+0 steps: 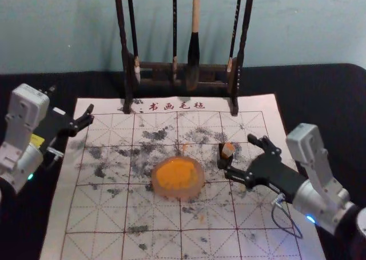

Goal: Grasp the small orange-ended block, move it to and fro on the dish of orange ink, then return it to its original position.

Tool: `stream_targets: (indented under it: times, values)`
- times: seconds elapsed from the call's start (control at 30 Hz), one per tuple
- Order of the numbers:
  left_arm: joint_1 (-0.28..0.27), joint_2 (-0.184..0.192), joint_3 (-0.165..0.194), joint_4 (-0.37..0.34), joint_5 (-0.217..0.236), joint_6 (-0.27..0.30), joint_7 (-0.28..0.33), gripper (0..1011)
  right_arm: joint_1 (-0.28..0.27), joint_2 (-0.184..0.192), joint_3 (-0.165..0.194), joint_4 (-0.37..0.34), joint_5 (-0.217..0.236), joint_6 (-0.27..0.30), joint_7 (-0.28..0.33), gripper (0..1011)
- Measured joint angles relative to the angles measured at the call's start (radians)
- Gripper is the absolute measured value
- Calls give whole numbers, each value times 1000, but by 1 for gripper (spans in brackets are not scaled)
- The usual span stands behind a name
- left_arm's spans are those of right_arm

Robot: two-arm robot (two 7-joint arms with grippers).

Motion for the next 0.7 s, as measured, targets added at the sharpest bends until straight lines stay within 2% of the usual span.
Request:
stream_targets:
  times: [0.1, 0.3, 0.7]
  values:
    - [0, 0, 0, 0, 0, 0, 0, 1001, 31, -32, -2, 32, -12, 4, 6, 1002]
    - [0, 0, 0, 0, 0, 0, 0, 1001, 54, -59, -2, 56, -24, 11, 18, 1002]
    - [0, 0, 0, 0, 0, 0, 0, 1001, 53, -80, 18, 60, -40, 42, 40, 1002]
